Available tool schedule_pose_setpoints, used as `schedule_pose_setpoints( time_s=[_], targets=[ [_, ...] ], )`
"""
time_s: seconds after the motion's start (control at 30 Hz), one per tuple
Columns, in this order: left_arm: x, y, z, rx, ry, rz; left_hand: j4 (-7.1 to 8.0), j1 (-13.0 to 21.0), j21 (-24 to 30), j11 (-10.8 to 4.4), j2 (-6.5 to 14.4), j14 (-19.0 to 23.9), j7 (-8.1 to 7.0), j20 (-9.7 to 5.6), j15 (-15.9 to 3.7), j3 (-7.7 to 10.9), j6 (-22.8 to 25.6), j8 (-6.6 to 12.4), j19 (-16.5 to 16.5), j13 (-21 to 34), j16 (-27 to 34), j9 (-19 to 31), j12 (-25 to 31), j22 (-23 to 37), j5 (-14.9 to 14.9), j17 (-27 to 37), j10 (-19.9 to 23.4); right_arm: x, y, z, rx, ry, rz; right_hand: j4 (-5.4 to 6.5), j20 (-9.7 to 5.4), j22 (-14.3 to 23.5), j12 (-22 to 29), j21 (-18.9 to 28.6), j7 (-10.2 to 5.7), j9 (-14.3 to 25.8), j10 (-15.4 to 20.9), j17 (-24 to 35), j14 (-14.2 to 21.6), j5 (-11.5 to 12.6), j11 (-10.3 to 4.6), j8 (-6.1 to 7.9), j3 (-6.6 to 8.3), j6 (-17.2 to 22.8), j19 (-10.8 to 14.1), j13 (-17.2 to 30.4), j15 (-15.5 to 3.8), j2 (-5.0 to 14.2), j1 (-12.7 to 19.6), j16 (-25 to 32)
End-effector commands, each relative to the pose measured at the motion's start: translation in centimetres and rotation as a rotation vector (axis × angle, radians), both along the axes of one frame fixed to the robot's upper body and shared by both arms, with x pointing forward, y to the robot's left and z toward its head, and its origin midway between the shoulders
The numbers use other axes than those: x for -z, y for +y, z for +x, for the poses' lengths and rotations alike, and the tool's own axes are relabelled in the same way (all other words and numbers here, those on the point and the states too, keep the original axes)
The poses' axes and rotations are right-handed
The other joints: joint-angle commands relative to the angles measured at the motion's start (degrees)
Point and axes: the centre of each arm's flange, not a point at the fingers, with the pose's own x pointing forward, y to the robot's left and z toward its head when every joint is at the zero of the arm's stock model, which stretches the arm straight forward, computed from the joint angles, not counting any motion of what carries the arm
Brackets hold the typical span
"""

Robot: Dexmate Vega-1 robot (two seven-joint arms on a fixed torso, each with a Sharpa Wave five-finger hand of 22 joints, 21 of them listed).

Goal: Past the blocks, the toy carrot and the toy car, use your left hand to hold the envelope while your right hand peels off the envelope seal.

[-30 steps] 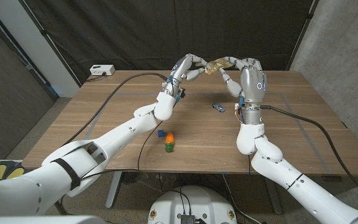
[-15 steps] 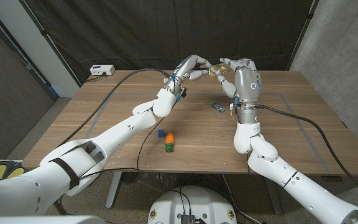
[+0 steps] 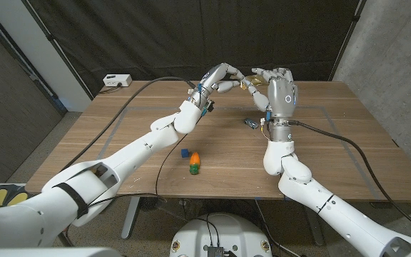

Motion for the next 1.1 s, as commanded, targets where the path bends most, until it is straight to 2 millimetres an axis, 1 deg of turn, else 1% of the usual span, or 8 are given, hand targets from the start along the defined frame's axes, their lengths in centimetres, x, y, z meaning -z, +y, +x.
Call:
schedule_pose_setpoints(
  time_s=[0.03,0.3,0.63,0.83,0.9,0.93,1.03,1.1],
  targets=[
    [0.04,0.5,-0.52,0.026,0.011,-0.02,-0.04,0.5,0.5,0.54,0.4,0.5,0.02,-1.0,-9.19,-0.4,0.5,-0.39,-0.3,2.0,-0.1,0.2,-0.1,0.2,-0.2,0.4,1.1,0.33,0.28,1.01,0.044,0.036,0.013,0.05,-0.5,0.2,0.1,0.5,-0.12,0.2,0.5,0.5,0.4,0.6,0.1,-0.11,-0.33,0.4,0.2,0.3,-8.54,-0.1,1.0,0.4],
    [0.01,0.79,-0.68,0.041,0.014,-0.04,0.0,0.6,0.8,0.51,0.6,0.6,0.17,-0.98,-9.19,-0.72,0.4,-0.88,-0.4,2.2,-0.3,0.2,-0.4,0.2,-0.6,0.8,1.2,0.46,0.48,1.53,0.062,0.057,0.003,-0.24,-0.92,0.2,0.1,1.0,-0.28,0.2,0.9,1.0,0.1,1.0,-0.02,-0.23,-0.4,0.8,0.3,0.6,-8.61,0.13,2.1,0.4],
    [0.22,0.9,-0.97,0.053,0.015,-0.034,0.05,0.8,1.2,0.51,0.8,0.8,0.13,-1.13,-9.19,-1.13,0.5,-1.45,-0.4,2.4,-0.6,0.3,-0.7,0.1,-1.1,1.2,1.4,0.55,0.65,1.45,0.063,0.027,0.006,-0.58,-1.08,0.2,0.6,2.2,-0.23,0.3,3.1,3.1,1.7,1.5,-0.35,0.02,-0.76,2.8,0.9,1.3,-8.6,0.74,4.1,2.1],
    [0.27,1.07,-1.21,0.055,0.006,-0.038,0.08,0.9,1.5,0.48,1.0,0.9,0.18,-1.16,-9.19,-1.41,0.7,-1.8,-0.4,2.5,-0.8,0.3,-1.1,0.1,-1.4,1.5,1.5,0.67,0.58,1.35,0.041,-0.006,0.012,-0.28,-1.27,0.3,2.0,4.1,-0.06,0.3,7.7,5.6,3.6,2.0,-0.06,1.14,-1.11,7.5,2.0,2.3,-8.58,2.17,5.4,4.0],
    [0.25,1.13,-1.27,0.056,0.003,-0.044,0.09,1.0,1.6,0.47,1.0,0.9,0.22,-1.11,-9.19,-1.52,0.6,-1.98,-0.5,2.5,-0.9,0.3,-1.2,0.1,-1.5,1.6,1.6,0.71,0.51,1.31,0.026,-0.016,0.011,-0.15,-1.43,0.4,2.6,4.7,0.09,0.2,9.4,6.3,4.2,2.1,0.04,1.64,-1.15,9.6,2.1,2.6,-8.59,2.77,5.7,4.3],
    [0.24,1.15,-1.3,0.056,0.002,-0.045,0.09,1.0,1.6,0.47,1.0,0.9,0.23,-1.12,-9.19,-1.55,0.6,-2.03,-0.5,2.6,-0.9,0.3,-1.2,0.1,-1.6,1.7,1.6,0.74,0.47,1.29,0.023,-0.023,0.011,-0.02,-1.6,0.4,3.2,5.4,0.26,0.2,11.2,6.8,4.5,2.1,0.47,2.26,-1.15,12.1,2.3,3.0,-8.56,3.48,6.0,4.4],
    [0.25,1.18,-1.38,0.057,-0.002,-0.048,0.07,1.1,1.7,0.48,1.1,1.0,0.2,-1.15,-9.19,-1.67,0.5,-2.24,-0.5,2.7,-1.0,0.3,-1.3,0.1,-1.7,1.8,1.7,0.84,0.41,1.23,0.01,-0.035,0.009,-0.02,-1.86,0.6,4.5,7.1,0.47,0.2,15.4,8.2,6.1,2.0,0.36,3.28,-1.14,16.3,2.5,3.7,-8.56,4.83,6.9,4.9],
    [0.27,1.2,-1.43,0.056,-0.005,-0.05,0.1,1.1,1.8,0.5,1.1,1.1,0.14,-1.22,-9.2,-1.73,0.5,-2.31,-0.5,2.7,-1.1,0.3,-1.4,0.1,-1.8,1.9,1.6,0.89,0.4,1.18,0.01,-0.034,0.007,0.02,-1.81,0.7,4.7,7.4,0.44,0.2,16.0,8.4,6.5,1.9,0.47,3.5,-1.08,17.2,2.5,3.9,-8.55,5.29,7.1,5.0]
  ],
)
